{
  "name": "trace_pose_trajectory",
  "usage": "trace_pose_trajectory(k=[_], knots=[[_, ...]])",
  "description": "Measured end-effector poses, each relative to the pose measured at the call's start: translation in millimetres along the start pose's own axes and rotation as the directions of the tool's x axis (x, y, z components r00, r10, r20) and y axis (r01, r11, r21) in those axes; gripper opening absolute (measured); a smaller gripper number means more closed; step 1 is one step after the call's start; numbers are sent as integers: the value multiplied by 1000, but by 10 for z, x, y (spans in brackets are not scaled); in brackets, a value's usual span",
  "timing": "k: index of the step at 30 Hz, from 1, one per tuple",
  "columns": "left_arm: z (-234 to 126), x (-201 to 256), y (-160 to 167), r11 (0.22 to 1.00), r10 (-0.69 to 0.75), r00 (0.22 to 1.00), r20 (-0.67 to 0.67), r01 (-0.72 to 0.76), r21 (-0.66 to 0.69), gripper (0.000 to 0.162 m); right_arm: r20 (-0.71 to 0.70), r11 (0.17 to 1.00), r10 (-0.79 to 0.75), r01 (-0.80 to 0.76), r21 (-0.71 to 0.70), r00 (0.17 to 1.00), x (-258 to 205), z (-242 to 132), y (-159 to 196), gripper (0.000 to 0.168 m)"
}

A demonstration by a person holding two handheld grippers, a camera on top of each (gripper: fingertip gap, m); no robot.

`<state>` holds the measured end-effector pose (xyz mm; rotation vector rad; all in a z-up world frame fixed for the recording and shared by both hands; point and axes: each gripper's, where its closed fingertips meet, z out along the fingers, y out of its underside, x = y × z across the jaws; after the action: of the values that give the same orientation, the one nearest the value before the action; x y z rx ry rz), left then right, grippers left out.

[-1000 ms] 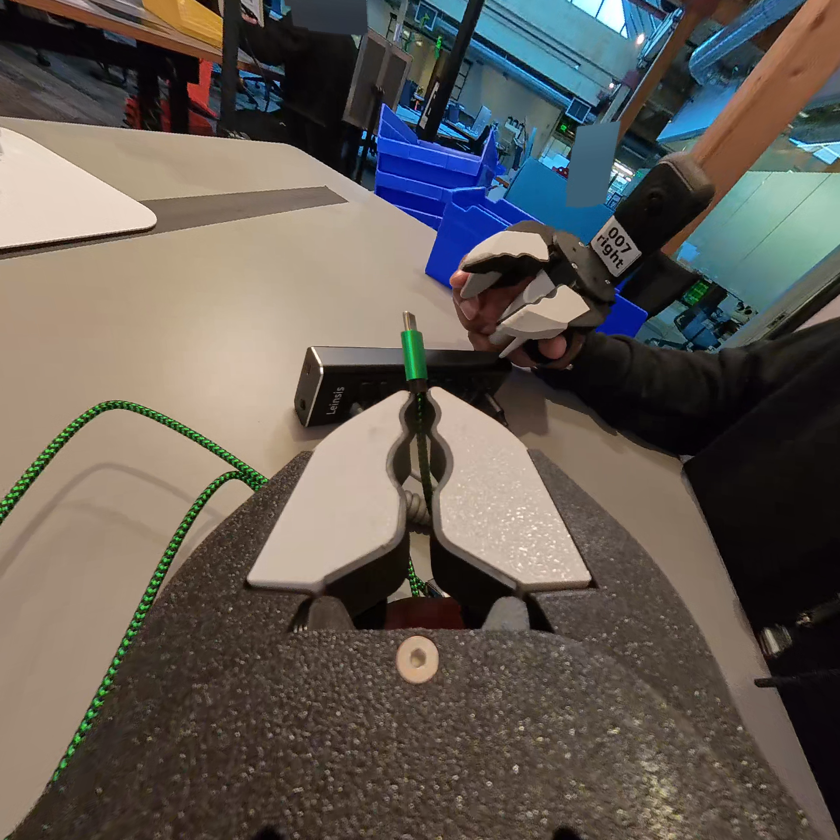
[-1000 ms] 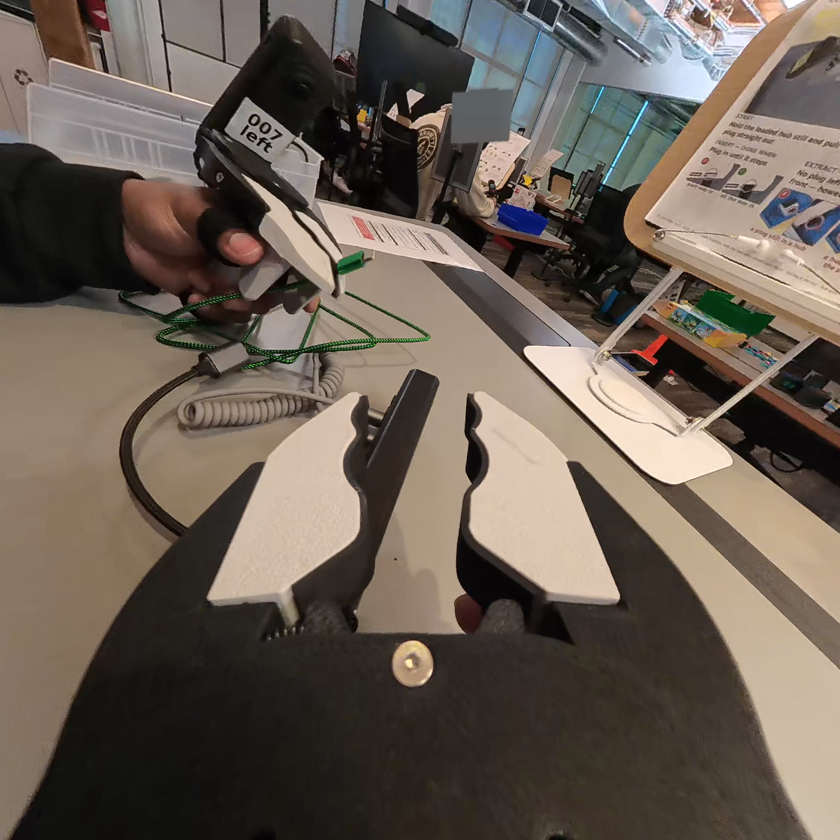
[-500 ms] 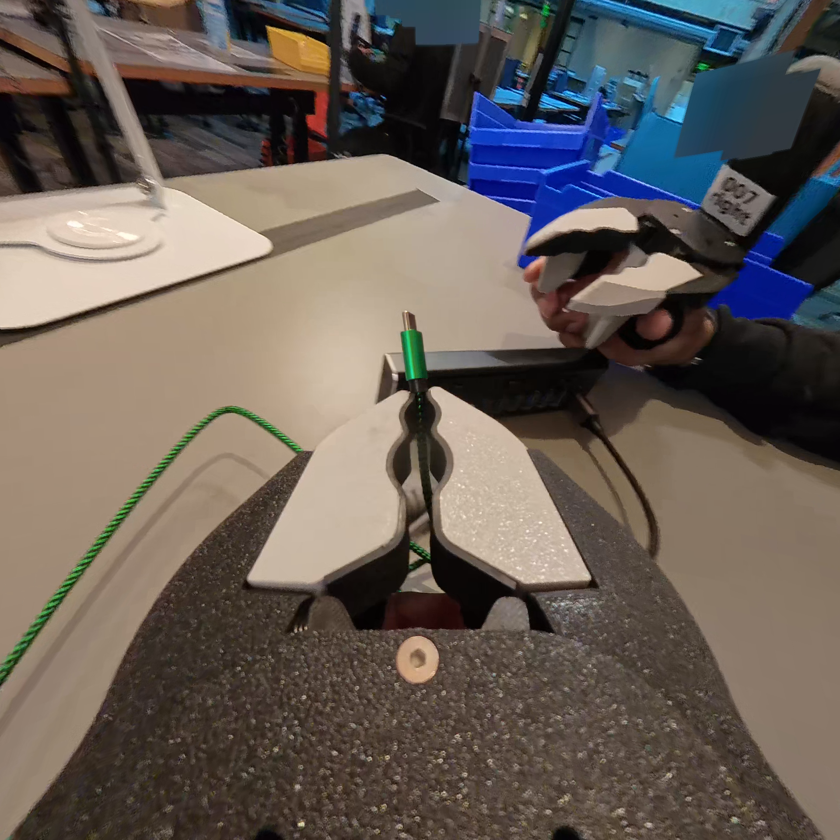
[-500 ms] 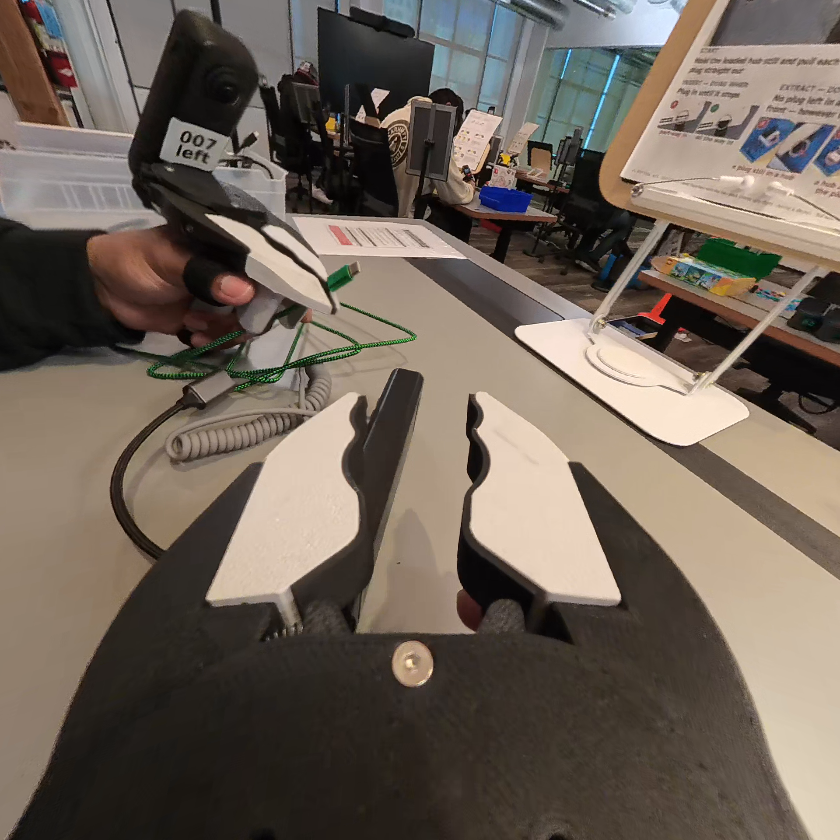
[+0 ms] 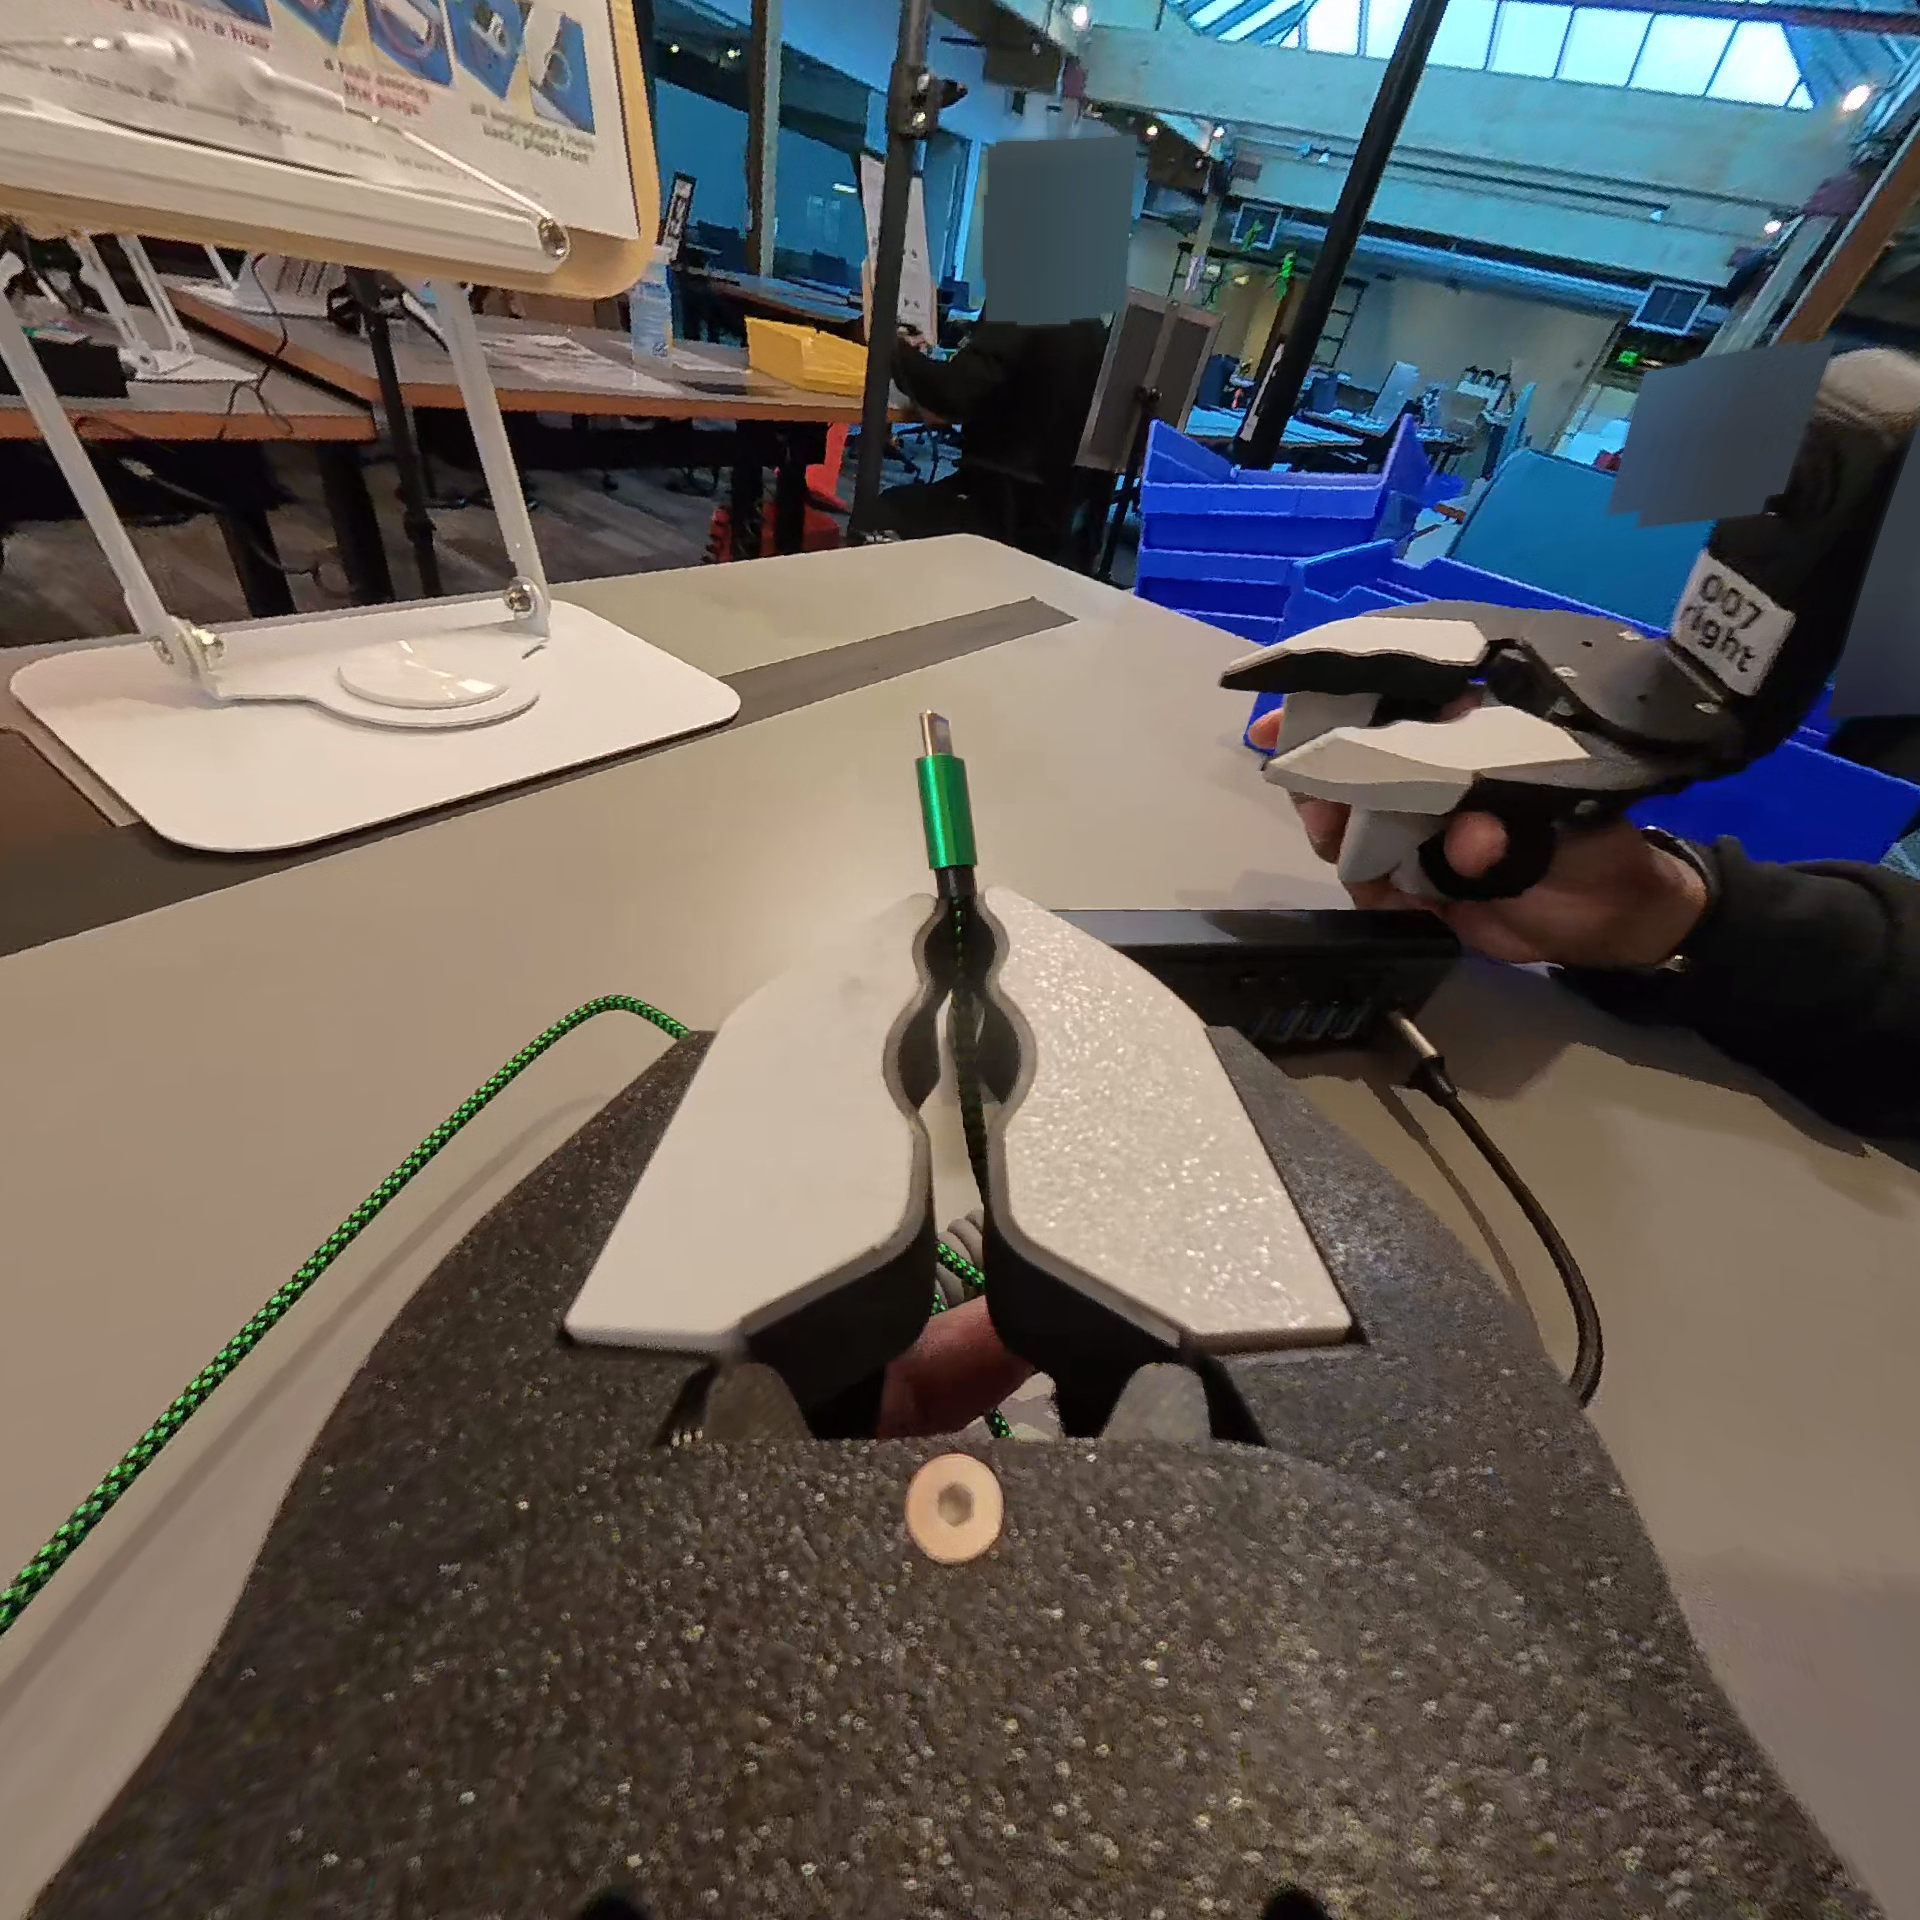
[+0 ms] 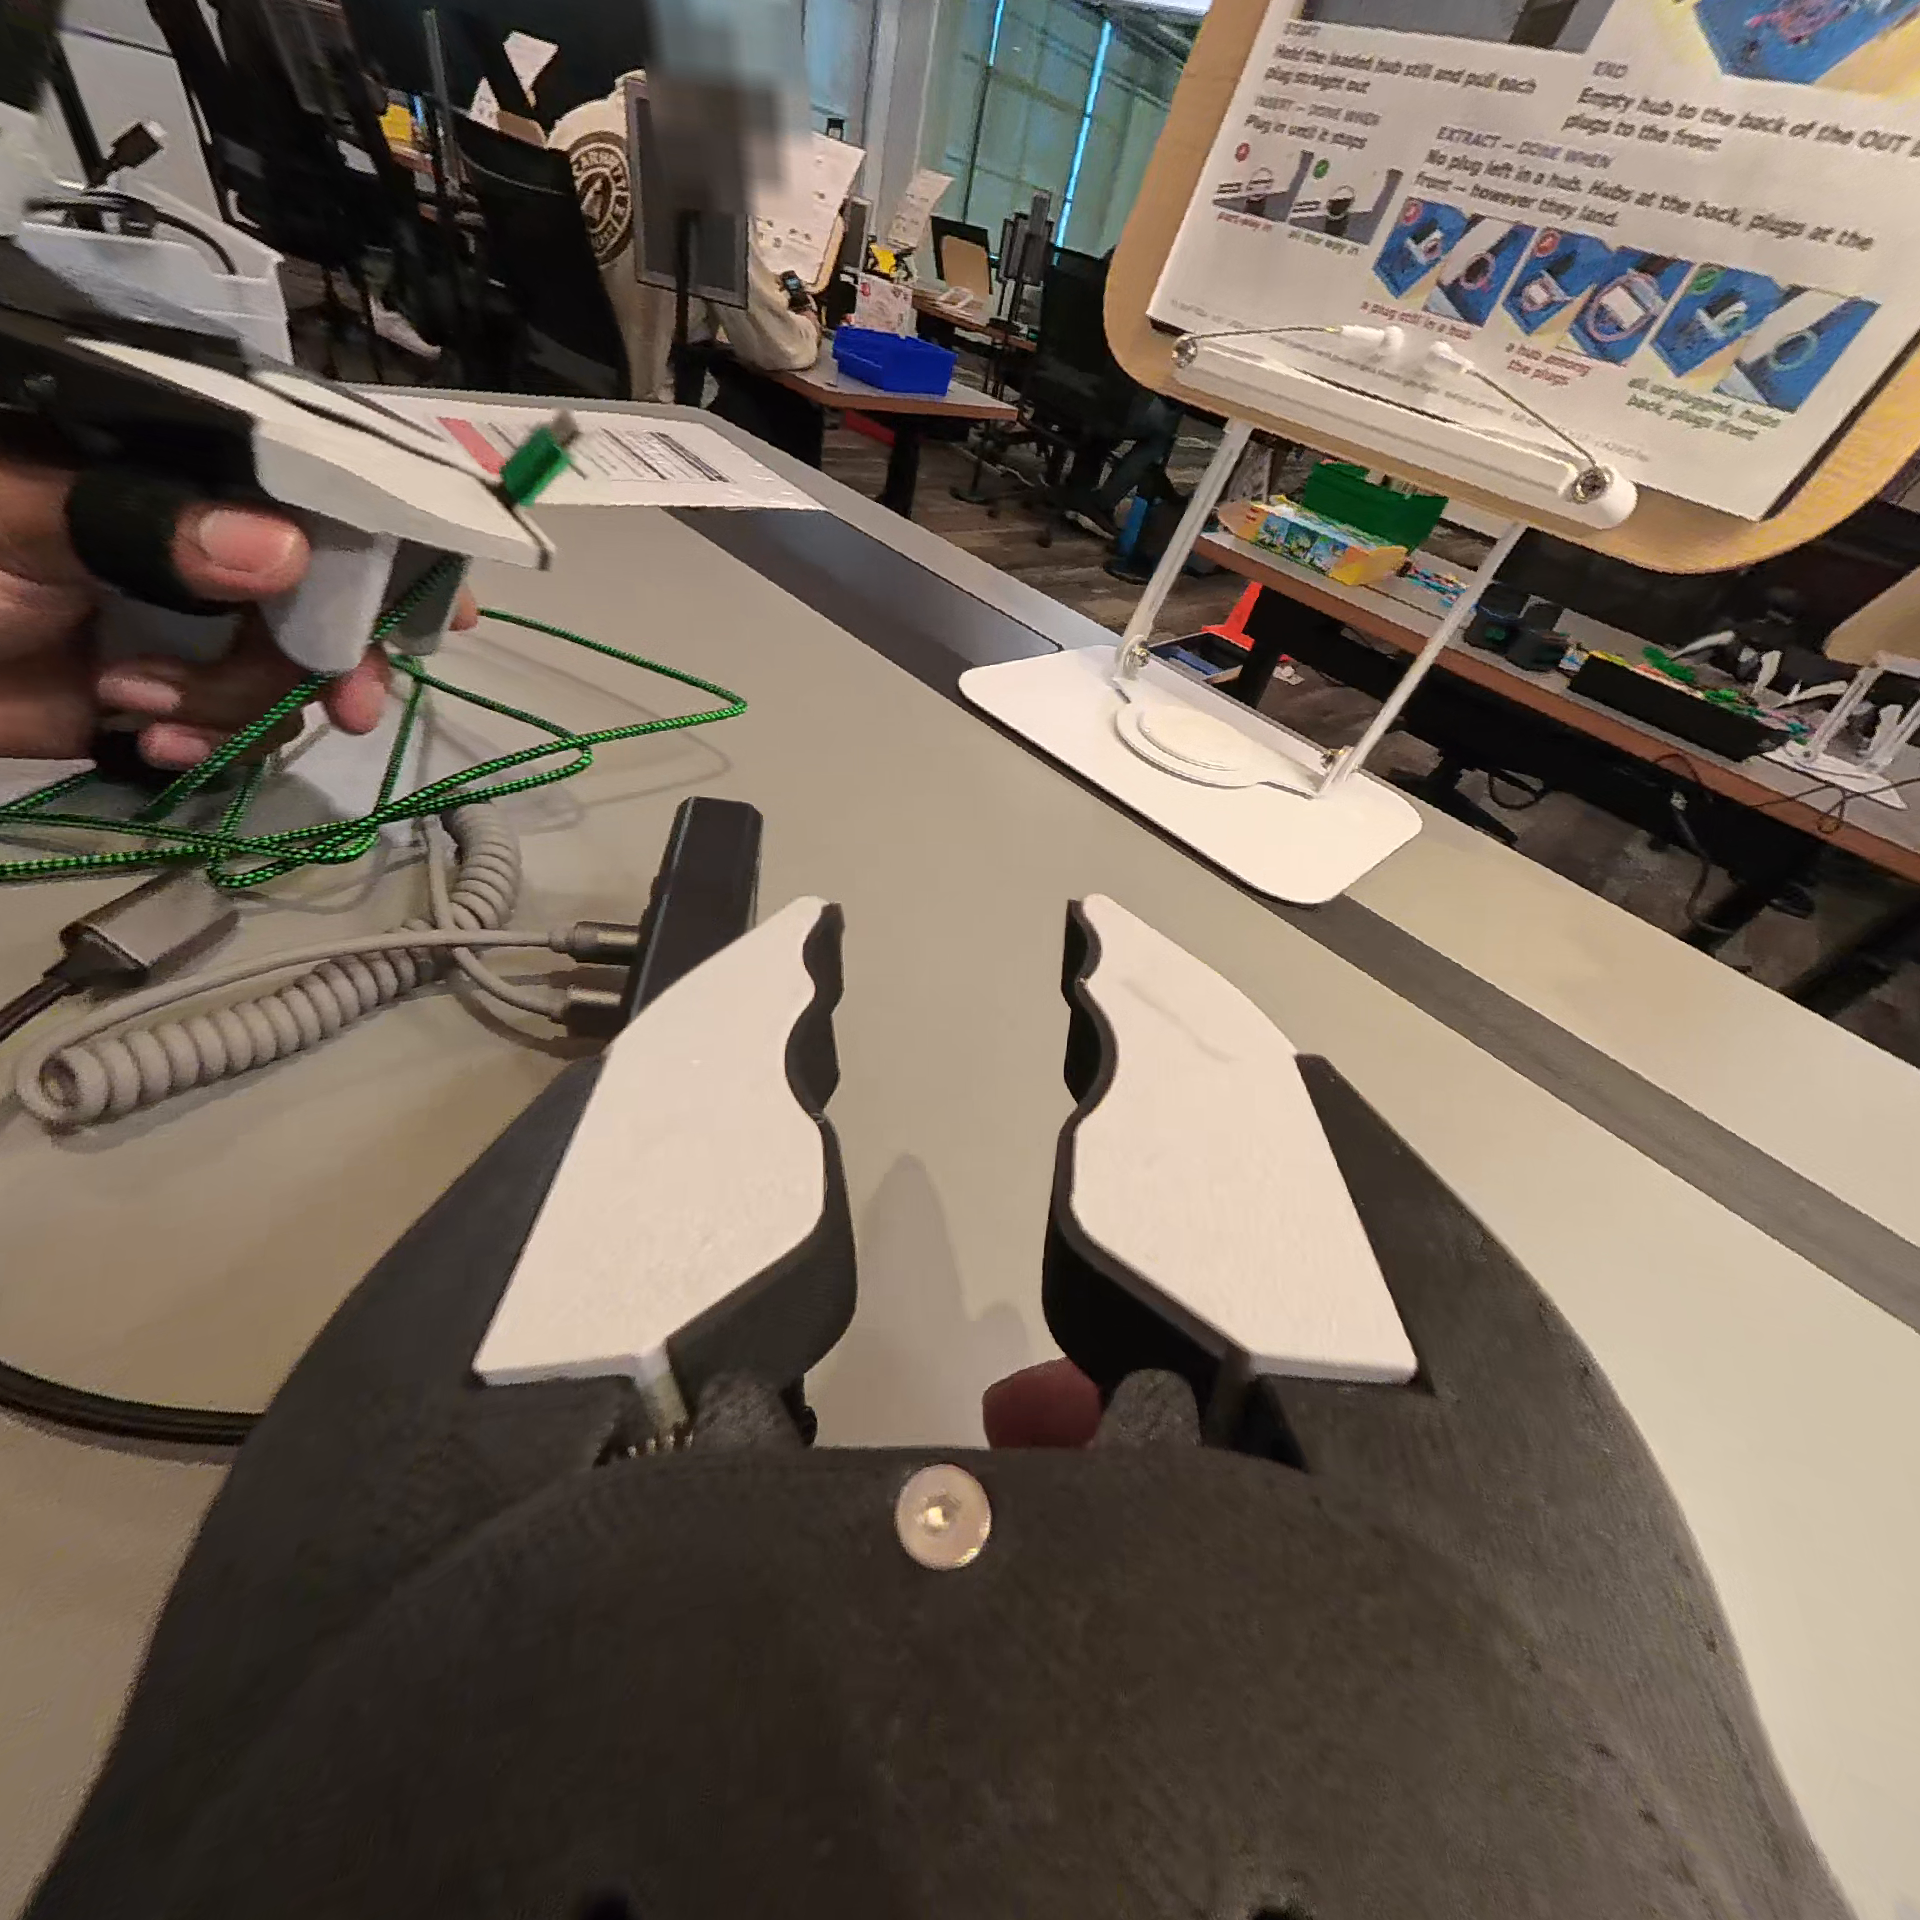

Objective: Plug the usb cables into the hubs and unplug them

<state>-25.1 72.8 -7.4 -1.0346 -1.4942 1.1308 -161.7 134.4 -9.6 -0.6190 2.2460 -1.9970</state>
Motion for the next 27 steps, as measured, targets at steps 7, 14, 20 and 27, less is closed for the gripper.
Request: trace_pose_trajectory(k=[7,14,20,27], knots=[[-23,162,97,997,-40,995,-92,34,-63,2,15,1000,30,-30,1,999,5,-8,9,38],[-85,310,28,991,-95,983,-160,78,-106,2,-20,992,-124,124,16,992,-79,-59,-107,36],[-24,517,227,967,-5,984,-178,-41,-250,2,-22,915,-402,402,26,915,-324,-91,-220,36],[24,728,500,920,10,969,-247,-106,-376,2,10,797,-601,599,70,799,-632,-118,-271,39]])
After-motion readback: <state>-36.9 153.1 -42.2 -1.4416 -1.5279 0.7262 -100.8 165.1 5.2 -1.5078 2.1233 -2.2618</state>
